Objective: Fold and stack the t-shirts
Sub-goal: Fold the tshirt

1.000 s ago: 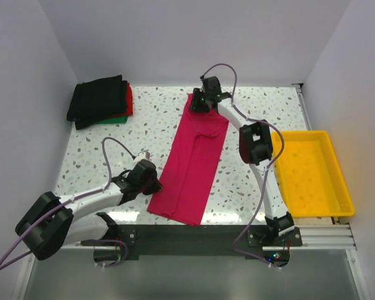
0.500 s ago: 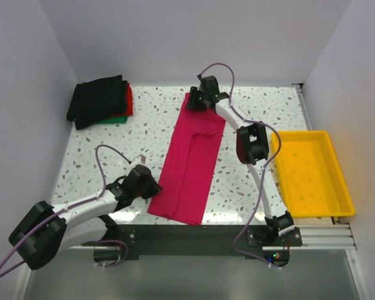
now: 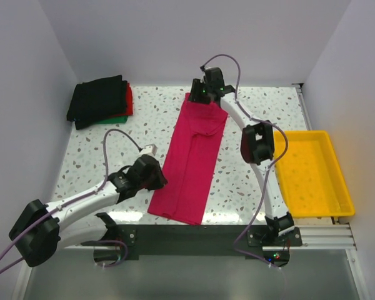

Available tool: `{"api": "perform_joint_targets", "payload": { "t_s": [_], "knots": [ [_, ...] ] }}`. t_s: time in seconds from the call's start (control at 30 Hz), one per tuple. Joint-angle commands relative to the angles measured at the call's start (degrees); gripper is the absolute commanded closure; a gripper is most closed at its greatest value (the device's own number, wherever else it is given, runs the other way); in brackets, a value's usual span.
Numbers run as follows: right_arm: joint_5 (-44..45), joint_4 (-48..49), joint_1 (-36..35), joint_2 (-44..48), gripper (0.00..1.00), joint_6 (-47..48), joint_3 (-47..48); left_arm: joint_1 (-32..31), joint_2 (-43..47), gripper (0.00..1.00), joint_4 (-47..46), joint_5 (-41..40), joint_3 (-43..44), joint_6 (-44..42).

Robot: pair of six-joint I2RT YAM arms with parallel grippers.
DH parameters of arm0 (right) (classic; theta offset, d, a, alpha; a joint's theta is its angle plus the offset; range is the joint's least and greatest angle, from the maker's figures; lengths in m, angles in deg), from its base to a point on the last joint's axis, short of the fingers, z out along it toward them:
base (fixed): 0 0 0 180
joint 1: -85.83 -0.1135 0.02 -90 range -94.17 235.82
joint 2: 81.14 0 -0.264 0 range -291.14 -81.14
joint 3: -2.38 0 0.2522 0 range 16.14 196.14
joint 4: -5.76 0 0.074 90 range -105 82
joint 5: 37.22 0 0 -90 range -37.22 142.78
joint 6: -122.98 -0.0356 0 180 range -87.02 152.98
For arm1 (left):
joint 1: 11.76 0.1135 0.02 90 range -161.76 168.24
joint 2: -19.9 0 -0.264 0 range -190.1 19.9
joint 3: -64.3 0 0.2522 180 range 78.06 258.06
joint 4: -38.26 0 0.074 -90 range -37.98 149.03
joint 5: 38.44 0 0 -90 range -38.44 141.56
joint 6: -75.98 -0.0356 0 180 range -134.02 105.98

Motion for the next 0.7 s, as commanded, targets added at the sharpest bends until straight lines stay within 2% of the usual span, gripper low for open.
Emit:
{"api": "perform_joint_targets", "payload": {
  "t_s": [0.0,0.2,0.47,0.67],
  "knots": [
    [0.93,-0.94,0.64,9.42,0.52,1.27,-2.40,-4.30,-1.26,0.82,1.63,0.59,2.53,-3.88],
    [2.34,-1.47,0.64,15.05,0.55,-0.31,-13.74,-9.59,-4.24,0.88,0.93,2.26,0.52,-2.12],
    [3.84,1.17,0.47,23.14,0.70,-2.95,-34.64,-11.17,-6.70,0.92,-5.75,10.59,-3.70,-1.50],
    [5.15,1.61,-0.06,23.68,0.77,-3.30,-41.88,-11.88,-9.87,0.93,-9.97,13.33,-5.37,-0.36]
  ]
}}
